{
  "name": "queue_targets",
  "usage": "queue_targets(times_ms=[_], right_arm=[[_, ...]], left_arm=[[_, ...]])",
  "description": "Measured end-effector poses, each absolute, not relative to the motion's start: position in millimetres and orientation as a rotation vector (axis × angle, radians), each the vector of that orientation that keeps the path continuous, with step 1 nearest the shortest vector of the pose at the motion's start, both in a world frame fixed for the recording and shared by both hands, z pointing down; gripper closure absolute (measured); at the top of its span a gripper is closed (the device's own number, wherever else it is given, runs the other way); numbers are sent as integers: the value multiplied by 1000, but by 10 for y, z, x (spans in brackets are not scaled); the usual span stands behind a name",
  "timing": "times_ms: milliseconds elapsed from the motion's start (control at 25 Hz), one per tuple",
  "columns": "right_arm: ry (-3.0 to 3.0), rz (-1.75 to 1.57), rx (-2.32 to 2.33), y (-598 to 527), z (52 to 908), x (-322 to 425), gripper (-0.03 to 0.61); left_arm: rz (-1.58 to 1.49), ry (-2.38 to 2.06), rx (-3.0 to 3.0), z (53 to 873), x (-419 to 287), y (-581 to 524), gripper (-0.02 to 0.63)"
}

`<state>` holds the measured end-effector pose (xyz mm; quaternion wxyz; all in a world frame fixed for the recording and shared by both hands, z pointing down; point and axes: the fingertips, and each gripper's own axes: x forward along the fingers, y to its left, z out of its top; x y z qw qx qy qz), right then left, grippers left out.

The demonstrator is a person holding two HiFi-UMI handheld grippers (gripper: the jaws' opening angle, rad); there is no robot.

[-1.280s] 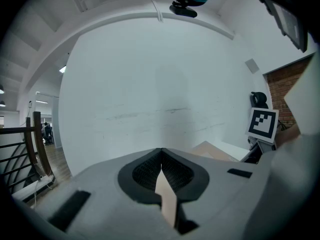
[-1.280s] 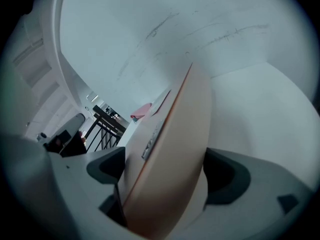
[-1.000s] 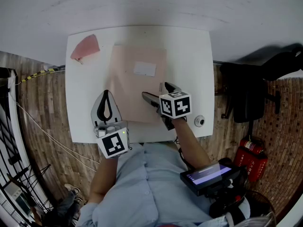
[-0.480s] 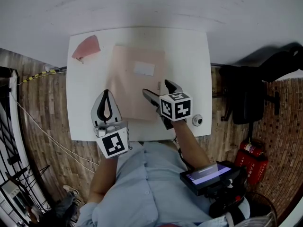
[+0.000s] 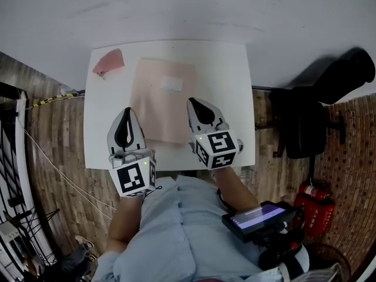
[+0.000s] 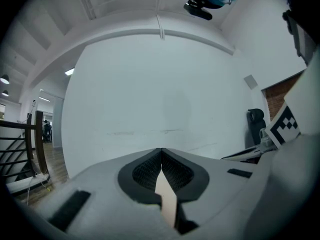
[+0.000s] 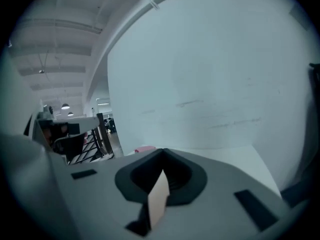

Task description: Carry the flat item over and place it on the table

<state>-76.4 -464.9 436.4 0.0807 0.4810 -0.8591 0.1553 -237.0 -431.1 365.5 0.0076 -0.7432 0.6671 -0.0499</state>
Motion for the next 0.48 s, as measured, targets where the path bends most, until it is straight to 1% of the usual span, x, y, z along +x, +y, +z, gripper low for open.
queue_targets(times_ms=[240, 480], right_arm=[[-2663, 230, 1504, -4320, 3858, -611, 574], [-2723, 114, 1524, -4072, 3562, -505, 574]], left_arm=[[-108, 2040, -2280, 3230, -2145, -4000, 604], [-66, 2008, -2237, 2985, -1986, -3744, 604]])
